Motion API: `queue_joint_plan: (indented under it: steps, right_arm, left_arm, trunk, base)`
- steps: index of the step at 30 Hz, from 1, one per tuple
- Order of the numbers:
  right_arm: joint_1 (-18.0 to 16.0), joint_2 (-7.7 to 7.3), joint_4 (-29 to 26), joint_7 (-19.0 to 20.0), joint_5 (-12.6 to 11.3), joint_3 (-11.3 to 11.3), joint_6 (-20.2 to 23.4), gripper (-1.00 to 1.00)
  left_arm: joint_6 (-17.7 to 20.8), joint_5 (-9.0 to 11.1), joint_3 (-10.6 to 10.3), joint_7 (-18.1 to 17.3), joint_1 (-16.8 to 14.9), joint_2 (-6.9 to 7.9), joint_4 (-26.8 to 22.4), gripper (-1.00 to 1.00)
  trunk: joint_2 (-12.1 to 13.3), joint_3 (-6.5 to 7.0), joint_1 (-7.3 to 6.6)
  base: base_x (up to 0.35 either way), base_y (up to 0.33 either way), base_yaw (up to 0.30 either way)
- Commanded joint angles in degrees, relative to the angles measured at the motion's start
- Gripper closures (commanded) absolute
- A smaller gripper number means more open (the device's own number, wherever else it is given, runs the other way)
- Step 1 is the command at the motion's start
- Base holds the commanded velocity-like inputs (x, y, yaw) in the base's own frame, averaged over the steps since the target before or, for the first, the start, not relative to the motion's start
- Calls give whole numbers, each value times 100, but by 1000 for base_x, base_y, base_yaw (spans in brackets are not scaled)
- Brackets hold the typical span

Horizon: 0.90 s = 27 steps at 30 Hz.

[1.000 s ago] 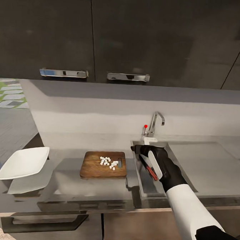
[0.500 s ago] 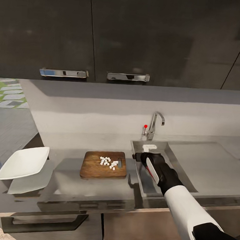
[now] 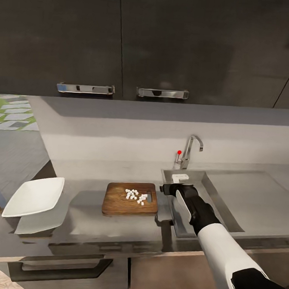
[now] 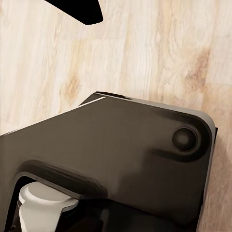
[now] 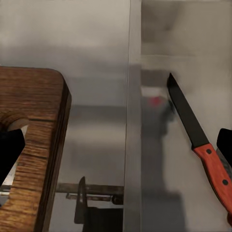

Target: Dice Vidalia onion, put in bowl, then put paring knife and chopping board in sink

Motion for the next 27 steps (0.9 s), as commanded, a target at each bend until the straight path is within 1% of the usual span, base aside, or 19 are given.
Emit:
queue_joint_plan:
  steps: [1,7,18,24,27]
  right_arm:
    - [-5,-3,-3,-38,-54,16,22,-100]
    - [-5,4,145,-38,-47,22,-6,-100]
    - [-5,6,167,-38,-47,24,-13,-100]
    - [-5,12,167,-38,-47,24,-20,-100]
    - [-5,14,167,-38,-47,24,-21,-100]
  left_arm:
    - [-27,4,-36,9,-7,-6,19,-100]
    - [-27,4,-35,9,-7,-6,19,-100]
    - [-27,4,-38,9,-6,-6,19,-100]
    - [-27,4,-35,9,-7,-6,19,-100]
    - [-27,4,-35,9,-6,-6,19,-100]
  trunk:
    - [-12,-12,3]
    - [-12,-12,3]
    - [-12,-40,3]
    - [-12,-41,3]
    - [-12,-41,3]
  base:
    - [0,2,0]
    - [0,0,0]
    - [0,4,0]
    - [0,142,0]
    - [0,43,0]
